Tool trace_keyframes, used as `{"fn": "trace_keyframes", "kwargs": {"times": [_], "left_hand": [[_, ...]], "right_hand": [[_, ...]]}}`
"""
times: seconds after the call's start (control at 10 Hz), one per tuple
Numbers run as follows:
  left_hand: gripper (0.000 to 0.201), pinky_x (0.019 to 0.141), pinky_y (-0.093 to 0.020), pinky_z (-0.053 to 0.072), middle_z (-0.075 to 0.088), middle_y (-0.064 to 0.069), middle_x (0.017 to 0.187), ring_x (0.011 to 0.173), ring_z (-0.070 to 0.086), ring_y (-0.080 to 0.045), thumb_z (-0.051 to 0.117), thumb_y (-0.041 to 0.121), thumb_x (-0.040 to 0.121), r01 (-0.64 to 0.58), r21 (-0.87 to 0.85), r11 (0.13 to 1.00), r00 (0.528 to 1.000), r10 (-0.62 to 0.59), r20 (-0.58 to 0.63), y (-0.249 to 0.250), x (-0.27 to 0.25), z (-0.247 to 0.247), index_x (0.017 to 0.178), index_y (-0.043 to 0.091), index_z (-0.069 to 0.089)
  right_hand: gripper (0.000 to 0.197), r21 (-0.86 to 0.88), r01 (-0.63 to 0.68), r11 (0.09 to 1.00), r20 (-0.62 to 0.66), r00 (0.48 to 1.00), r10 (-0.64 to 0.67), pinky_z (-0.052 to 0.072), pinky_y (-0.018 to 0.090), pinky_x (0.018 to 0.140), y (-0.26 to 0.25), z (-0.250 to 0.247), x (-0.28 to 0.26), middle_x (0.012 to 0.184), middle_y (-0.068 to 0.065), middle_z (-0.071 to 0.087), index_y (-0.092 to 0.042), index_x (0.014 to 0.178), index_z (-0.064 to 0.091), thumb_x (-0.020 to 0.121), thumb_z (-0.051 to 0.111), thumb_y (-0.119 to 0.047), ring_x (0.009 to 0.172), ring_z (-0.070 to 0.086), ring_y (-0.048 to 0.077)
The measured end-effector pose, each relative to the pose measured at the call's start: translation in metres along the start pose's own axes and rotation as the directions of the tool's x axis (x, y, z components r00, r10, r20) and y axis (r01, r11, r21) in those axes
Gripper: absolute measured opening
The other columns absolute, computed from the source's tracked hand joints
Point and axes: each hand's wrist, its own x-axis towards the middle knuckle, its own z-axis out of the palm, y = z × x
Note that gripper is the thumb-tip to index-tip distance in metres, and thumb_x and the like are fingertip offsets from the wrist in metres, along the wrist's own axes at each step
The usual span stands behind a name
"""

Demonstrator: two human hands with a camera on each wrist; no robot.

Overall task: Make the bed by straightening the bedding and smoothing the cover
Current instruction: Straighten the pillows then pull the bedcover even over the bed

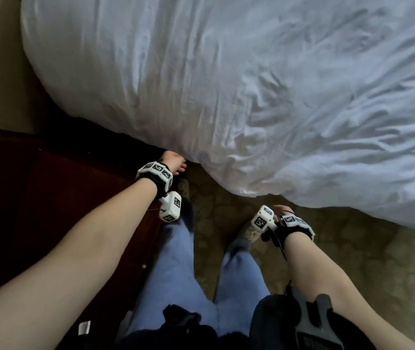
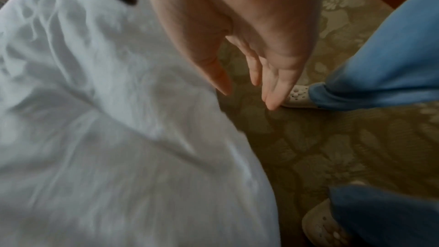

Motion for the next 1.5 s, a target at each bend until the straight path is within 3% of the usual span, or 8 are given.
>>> {"fn": "trace_keyframes", "kwargs": {"times": [0.1,0.2,0.3,0.5,0.7,0.9,1.1,1.5], "left_hand": [[0.016,0.036,-0.013,0.041,0.062,-0.006,0.086,0.034,0.054,0.0,0.042,0.013,0.098,0.0,0.079,0.997,0.996,-0.007,0.085,0.012,-0.008,0.051,0.093,0.009,0.057],[0.02,0.034,-0.012,0.038,0.058,-0.003,0.072,0.028,0.052,0.001,0.042,0.01,0.097,-0.022,0.158,0.987,0.991,0.0,0.133,0.021,-0.015,0.108,0.08,0.01,0.052],[0.026,0.034,-0.01,0.039,0.055,-0.004,0.07,0.028,0.052,0.0,0.038,0.007,0.098,-0.052,0.21,0.976,0.981,0.011,0.193,0.027,-0.021,0.172,0.076,0.009,0.051],[0.035,0.062,-0.024,0.043,0.066,-0.012,0.097,0.064,0.058,-0.012,0.044,0.026,0.098,0.029,0.188,0.982,0.973,-0.071,0.221,0.027,-0.028,0.308,0.119,0.0,0.055],[0.032,0.084,-0.039,0.044,0.058,-0.008,0.115,0.105,0.056,-0.026,0.042,0.039,0.096,0.176,-0.282,0.943,0.972,-0.122,0.199,0.029,-0.033,0.446,0.112,0.014,0.055],[0.03,0.087,-0.042,0.052,0.059,-0.012,0.091,0.089,0.058,-0.029,0.039,-0.015,0.063,0.089,-0.859,0.505,0.996,-0.04,0.079,0.057,-0.037,0.512,0.08,0.004,0.055],[0.026,0.105,-0.046,0.04,0.068,-0.011,0.102,0.107,0.059,-0.031,0.055,0.022,0.076,-0.017,-0.97,0.243,0.997,0.077,0.002,0.073,-0.076,0.539,0.098,0.012,0.065],[0.035,0.081,-0.032,0.049,0.067,-0.005,0.085,0.085,0.061,-0.025,0.043,0.017,0.058,0.005,-0.935,0.355,0.983,0.171,0.07,0.074,-0.152,0.535,0.087,0.013,0.061]], "right_hand": [[0.047,0.561,-0.158,0.813,0.015,0.983,0.181,0.042,0.008,0.034,0.01,-0.039,-0.011,0.138,0.015,0.049,-0.004,0.141,0.038,0.096,0.048,-0.013,0.046,0.059,0.007],[0.025,0.702,-0.232,0.673,0.125,0.971,0.204,0.048,0.021,0.041,0.026,-0.081,-0.006,0.082,0.008,0.069,-0.006,0.11,0.054,0.099,0.04,-0.023,0.054,0.064,0.021],[0.041,0.871,-0.169,0.461,0.077,0.974,0.211,0.045,0.029,0.081,0.041,-0.129,0.022,0.128,0.005,0.054,-0.006,0.136,0.038,0.1,0.038,-0.024,0.122,0.055,0.021],[0.032,0.988,-0.095,0.121,0.079,0.989,0.129,0.037,0.036,0.108,0.094,-0.222,0.114,0.146,0.017,0.04,-0.014,0.13,0.039,0.1,0.039,-0.025,0.134,0.042,0.029],[0.031,0.975,-0.18,0.128,0.176,0.983,0.046,0.038,0.035,0.103,0.133,-0.301,0.184,0.145,0.013,0.043,-0.003,0.104,0.057,0.102,0.032,-0.022,0.136,0.04,0.026],[0.022,0.923,-0.307,0.233,0.308,0.951,0.033,0.043,0.036,0.097,0.148,-0.341,0.223,0.145,0.02,0.042,-0.001,0.099,0.054,0.1,0.036,-0.014,0.135,0.041,0.03],[0.021,0.907,-0.42,0.034,0.421,0.906,-0.045,0.04,0.039,0.103,0.143,-0.348,0.227,0.128,0.013,0.057,-0.006,0.088,0.056,0.093,0.05,-0.026,0.133,0.043,0.028],[0.038,0.967,-0.247,0.056,0.248,0.969,-0.008,0.04,0.03,0.084,0.145,-0.39,0.204,0.125,0.012,0.05,-0.032,0.08,0.037,0.101,0.01,-0.05,0.126,0.046,0.025]]}}
